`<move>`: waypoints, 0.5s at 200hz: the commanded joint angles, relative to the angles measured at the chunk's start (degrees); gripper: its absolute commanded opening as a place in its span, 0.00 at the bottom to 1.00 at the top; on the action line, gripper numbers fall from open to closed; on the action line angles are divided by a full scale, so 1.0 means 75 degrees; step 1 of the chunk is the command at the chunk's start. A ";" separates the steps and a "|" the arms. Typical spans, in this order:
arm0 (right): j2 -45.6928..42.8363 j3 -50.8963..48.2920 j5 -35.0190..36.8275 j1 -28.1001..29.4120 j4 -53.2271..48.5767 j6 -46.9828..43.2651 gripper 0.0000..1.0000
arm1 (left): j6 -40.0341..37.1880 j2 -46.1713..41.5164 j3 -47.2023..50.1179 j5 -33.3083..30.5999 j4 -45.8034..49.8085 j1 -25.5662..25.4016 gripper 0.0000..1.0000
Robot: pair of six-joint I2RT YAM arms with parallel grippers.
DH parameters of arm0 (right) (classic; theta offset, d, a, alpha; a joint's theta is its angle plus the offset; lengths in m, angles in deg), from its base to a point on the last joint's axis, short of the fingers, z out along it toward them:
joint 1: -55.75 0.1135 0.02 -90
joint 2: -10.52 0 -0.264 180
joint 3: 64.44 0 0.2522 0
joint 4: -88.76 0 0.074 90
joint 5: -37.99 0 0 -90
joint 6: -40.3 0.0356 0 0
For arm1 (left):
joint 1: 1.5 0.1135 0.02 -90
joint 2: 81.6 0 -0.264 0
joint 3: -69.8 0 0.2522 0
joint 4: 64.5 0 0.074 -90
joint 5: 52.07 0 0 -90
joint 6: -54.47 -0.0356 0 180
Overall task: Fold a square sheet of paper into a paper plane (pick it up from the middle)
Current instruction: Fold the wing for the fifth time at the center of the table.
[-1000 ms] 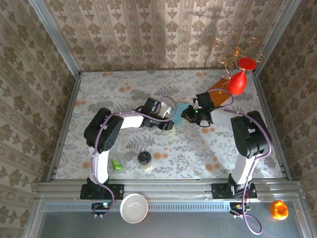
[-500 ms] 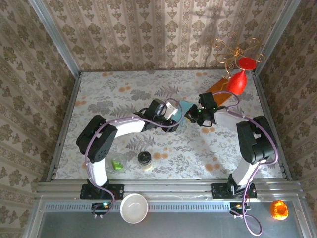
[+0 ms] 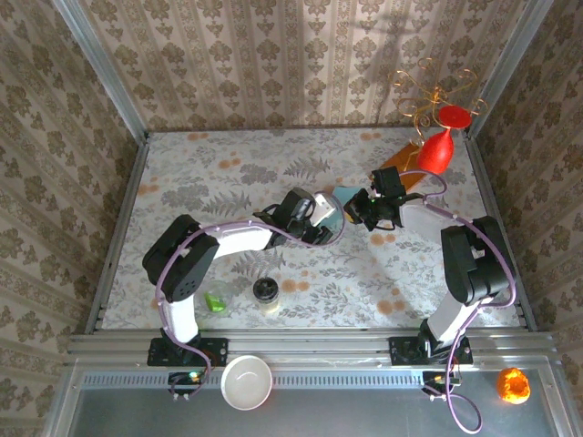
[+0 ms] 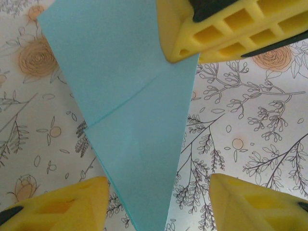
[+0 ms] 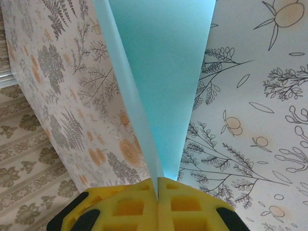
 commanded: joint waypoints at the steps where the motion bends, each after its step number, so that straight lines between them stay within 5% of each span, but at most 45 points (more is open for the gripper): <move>1: -0.0081 0.0010 -0.0341 -0.0061 -0.0092 0.0233 0.00 | -0.0349 0.0151 0.0090 -0.0113 -0.0281 -0.0127 0.59; 100: 0.0062 0.0079 -0.0583 -0.0099 -0.0149 0.0252 0.01 | -0.0480 0.0616 -0.0109 -0.0084 -0.0541 -0.0163 0.43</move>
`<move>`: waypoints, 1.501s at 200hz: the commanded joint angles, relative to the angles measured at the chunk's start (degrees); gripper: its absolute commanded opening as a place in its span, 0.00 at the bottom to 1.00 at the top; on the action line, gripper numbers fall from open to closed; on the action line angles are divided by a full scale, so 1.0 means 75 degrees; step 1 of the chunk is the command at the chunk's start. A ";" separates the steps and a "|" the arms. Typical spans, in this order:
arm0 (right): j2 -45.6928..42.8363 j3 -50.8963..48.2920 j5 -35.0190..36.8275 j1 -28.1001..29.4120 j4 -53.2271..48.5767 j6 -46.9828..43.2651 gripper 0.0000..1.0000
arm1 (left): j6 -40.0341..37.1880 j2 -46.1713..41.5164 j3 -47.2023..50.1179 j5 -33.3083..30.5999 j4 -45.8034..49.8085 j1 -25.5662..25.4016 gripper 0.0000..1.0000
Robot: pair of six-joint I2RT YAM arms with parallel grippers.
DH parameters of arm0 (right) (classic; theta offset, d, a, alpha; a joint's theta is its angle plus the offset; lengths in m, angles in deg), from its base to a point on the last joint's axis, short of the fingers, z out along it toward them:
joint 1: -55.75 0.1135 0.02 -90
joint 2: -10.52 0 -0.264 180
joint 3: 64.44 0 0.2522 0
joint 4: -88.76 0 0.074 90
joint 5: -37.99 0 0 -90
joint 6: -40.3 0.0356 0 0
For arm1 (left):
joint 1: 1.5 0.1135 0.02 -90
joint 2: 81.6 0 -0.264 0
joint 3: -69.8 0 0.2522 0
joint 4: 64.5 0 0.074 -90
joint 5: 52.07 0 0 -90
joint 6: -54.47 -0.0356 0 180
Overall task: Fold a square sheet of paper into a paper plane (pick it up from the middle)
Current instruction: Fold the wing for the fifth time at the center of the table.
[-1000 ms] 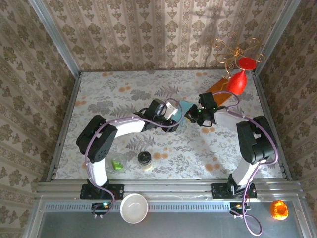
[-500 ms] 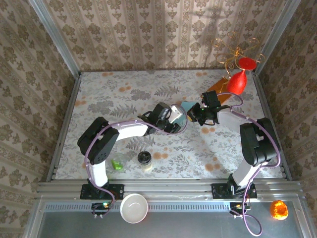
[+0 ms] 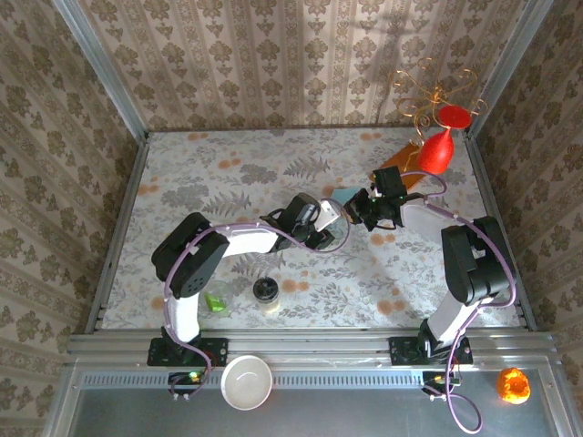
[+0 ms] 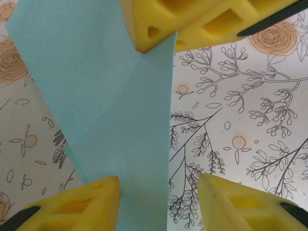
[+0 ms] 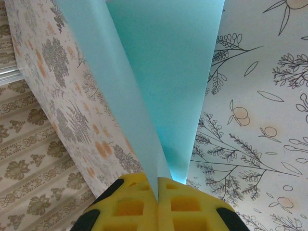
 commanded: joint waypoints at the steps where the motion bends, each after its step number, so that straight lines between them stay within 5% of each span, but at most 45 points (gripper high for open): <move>1: 0.0061 0.0079 -0.0245 -0.0050 -0.0150 0.0125 0.01 | -0.0121 0.0142 -0.0109 0.0003 -0.0173 -0.0002 0.43; 81: 0.0108 0.0123 -0.0315 -0.0073 -0.0337 0.0018 0.05 | -0.0006 0.0181 -0.0003 0.0199 -0.0323 0.0158 0.23; 94: 0.0077 0.0153 -0.0266 -0.0084 -0.0415 -0.0059 0.12 | -0.0003 0.0193 -0.0016 0.0246 -0.0305 0.0164 0.19; 126: -0.0117 0.0242 -0.0083 -0.0276 -0.0689 -0.0481 0.52 | 0.0092 0.0262 -0.0061 0.0541 -0.0227 0.0220 0.12; 150: -0.0361 0.0150 0.0097 -0.0584 -0.0751 -0.0892 0.63 | 0.0294 0.0349 -0.0181 0.1023 -0.0029 0.0307 0.07; 260: -0.1304 -0.1228 0.0710 -0.1214 -0.0327 -0.3102 0.68 | 0.1533 0.1174 -0.1403 0.3366 0.1426 0.0728 0.00; 300: -0.1242 -0.1572 0.0171 -0.1148 0.0137 -0.3685 0.68 | 0.2113 0.1282 -0.1804 0.3174 0.2347 0.0810 0.00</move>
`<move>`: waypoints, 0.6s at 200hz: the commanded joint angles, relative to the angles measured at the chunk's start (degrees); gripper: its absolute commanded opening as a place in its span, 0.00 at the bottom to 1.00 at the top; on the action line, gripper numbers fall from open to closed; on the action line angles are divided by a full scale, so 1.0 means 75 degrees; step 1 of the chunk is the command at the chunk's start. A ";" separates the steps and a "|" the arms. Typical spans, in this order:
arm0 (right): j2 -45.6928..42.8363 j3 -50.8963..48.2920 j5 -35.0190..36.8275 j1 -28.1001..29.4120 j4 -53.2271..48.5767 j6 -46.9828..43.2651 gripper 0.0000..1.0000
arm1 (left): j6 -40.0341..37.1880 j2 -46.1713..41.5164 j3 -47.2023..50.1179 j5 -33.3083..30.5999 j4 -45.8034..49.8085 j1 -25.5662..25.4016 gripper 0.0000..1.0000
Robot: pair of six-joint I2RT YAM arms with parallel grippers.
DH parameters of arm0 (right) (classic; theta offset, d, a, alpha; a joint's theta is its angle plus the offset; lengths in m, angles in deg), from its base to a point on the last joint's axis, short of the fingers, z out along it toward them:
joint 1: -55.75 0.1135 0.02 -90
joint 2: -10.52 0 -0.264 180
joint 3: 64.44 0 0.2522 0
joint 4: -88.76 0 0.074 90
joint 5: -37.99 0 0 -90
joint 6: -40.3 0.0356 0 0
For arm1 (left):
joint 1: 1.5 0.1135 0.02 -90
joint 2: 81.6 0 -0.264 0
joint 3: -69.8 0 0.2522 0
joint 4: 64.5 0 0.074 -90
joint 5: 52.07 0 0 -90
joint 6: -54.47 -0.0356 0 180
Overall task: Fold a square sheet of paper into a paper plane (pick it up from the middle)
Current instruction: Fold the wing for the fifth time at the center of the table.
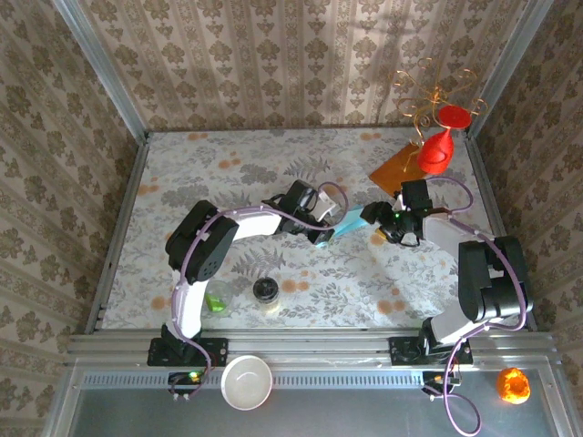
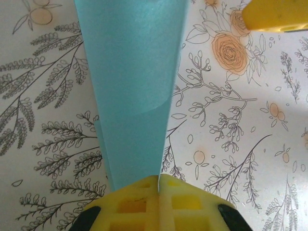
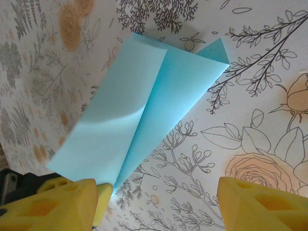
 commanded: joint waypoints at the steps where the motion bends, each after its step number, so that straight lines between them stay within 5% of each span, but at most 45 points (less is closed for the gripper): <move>1: -0.0128 -0.0136 -0.0321 0.0043 0.0429 -0.0643 0.68 | 0.0615 0.0178 -0.0338 0.0171 0.0921 0.0067 0.00; 120: 0.0664 0.0222 -0.0032 0.1235 0.0186 -0.1601 0.68 | 0.2579 0.0218 -0.0300 0.1405 0.1103 0.0337 0.00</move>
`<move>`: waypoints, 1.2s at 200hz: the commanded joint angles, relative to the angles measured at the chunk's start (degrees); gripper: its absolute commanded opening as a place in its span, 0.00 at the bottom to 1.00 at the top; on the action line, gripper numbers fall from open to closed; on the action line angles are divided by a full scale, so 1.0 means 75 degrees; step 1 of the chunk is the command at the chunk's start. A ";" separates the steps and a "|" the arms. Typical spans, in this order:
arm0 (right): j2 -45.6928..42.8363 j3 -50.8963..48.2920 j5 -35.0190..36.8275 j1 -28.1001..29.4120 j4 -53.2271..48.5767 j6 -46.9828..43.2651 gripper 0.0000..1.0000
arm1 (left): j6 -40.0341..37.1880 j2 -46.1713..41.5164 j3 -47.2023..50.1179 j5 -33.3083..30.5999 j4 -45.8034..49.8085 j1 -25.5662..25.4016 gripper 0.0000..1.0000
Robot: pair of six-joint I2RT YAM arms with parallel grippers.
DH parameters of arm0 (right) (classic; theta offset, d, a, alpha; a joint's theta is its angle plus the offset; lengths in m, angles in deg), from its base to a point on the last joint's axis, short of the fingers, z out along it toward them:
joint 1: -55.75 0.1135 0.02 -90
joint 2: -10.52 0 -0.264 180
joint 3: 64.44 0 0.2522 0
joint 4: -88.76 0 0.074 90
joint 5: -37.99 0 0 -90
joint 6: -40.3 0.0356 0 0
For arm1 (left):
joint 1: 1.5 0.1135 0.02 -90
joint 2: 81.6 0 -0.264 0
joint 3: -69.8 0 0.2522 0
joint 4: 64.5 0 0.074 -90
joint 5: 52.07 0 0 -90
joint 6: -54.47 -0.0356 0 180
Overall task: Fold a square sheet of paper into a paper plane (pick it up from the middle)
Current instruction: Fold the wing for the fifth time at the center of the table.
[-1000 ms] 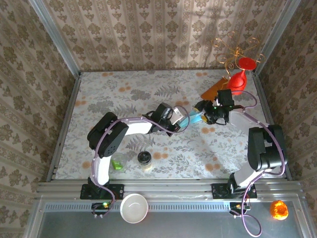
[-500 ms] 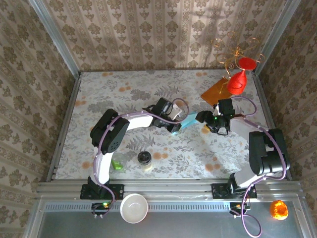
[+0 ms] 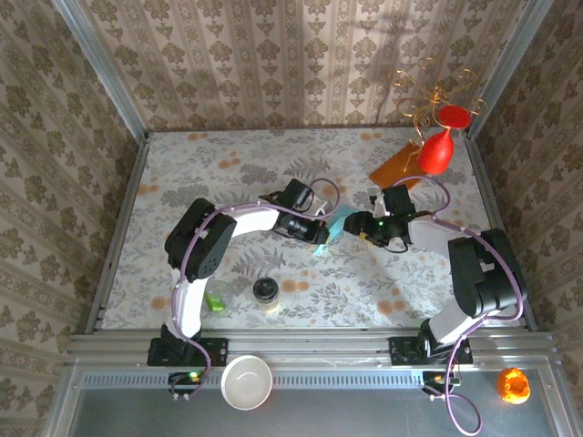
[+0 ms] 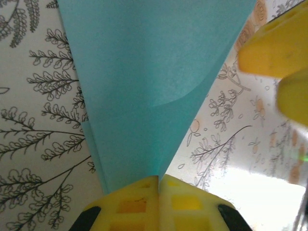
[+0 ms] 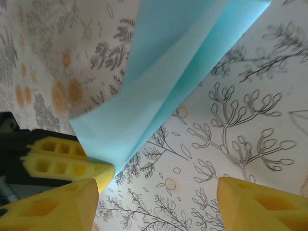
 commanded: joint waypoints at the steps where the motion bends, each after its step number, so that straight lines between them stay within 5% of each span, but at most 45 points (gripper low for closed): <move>1: 0.0244 0.0306 0.0193 0.0192 -0.0178 -0.0355 0.68 | 0.0621 0.0154 -0.0090 0.0584 -0.0084 0.0082 0.00; 112: 0.1360 0.1365 0.0713 0.0414 -0.0477 -0.0420 0.63 | 0.2294 0.0424 0.0288 0.1657 -0.1211 0.0424 0.00; 240: 0.2372 0.2106 0.1468 0.0457 -0.1169 -0.0186 0.58 | 0.2426 0.0658 0.0444 0.1700 -0.1292 0.0469 0.00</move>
